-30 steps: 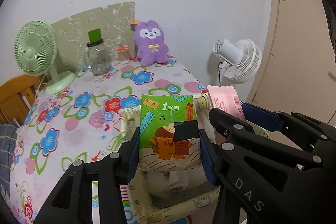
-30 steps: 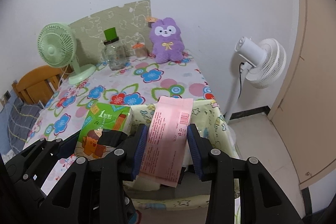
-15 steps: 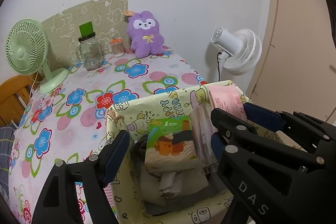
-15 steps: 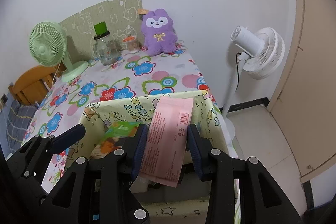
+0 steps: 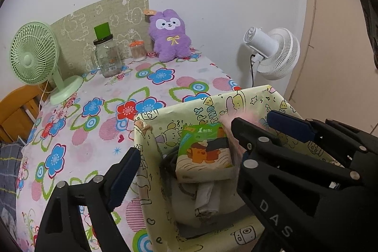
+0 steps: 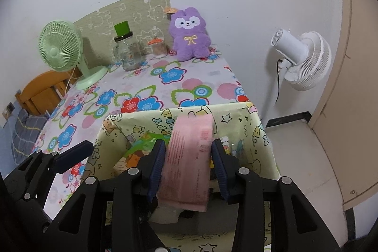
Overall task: Organize soft objects
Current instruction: 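Open the left tool inside the box while the right tool releases the pink packet there, then lift both open tools out of the box and back away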
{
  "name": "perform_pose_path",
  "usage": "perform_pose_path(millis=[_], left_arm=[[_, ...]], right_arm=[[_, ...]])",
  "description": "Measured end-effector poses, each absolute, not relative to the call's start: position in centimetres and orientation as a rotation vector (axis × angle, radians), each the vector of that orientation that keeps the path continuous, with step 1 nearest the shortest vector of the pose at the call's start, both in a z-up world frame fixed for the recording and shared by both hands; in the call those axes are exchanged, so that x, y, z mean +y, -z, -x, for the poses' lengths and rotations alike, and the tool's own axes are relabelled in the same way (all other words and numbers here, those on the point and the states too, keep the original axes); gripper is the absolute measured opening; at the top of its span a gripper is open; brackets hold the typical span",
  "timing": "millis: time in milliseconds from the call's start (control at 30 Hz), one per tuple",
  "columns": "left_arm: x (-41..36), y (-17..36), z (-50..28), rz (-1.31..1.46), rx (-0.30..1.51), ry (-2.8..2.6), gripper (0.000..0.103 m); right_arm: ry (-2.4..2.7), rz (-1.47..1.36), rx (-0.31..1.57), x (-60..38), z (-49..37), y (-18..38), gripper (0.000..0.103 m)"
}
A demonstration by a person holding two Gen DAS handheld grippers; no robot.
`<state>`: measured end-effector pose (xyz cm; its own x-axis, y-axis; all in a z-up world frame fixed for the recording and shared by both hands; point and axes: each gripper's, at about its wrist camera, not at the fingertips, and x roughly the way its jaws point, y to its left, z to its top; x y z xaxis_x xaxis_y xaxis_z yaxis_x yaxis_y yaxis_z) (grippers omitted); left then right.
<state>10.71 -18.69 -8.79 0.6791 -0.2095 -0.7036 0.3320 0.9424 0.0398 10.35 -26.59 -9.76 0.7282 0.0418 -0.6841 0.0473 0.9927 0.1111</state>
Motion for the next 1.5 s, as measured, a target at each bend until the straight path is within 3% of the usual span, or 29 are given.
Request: perform_pose_path(millis=[67, 167, 733, 867, 1500], left_arm=[[-18.6, 8.7, -10.6, -0.171, 0.763, 0.301, 0.091], [-18.3, 8.4, -10.3, -0.164, 0.756, 0.303, 0.092], [-15.1, 6.5, -7.7, -0.146, 0.716, 0.297, 0.1], [-14.1, 5.8, -6.8, -0.142, 0.693, 0.289, 0.102], [-7.8, 2.1, -3.0, -0.104, 0.589, 0.228, 0.103]], right_arm=[[0.003, -0.118, 0.756, -26.4, -10.3, 9.6, 0.046], [0.007, -0.115, 0.741, -26.1, -9.9, 9.3, 0.062], [0.015, -0.1, 0.693, -23.1, -6.8, 7.0, 0.067], [0.016, -0.097, 0.67, -22.1, -5.9, 6.3, 0.075], [-0.002, -0.072, 0.584, -17.4, -2.1, 2.5, 0.087]])
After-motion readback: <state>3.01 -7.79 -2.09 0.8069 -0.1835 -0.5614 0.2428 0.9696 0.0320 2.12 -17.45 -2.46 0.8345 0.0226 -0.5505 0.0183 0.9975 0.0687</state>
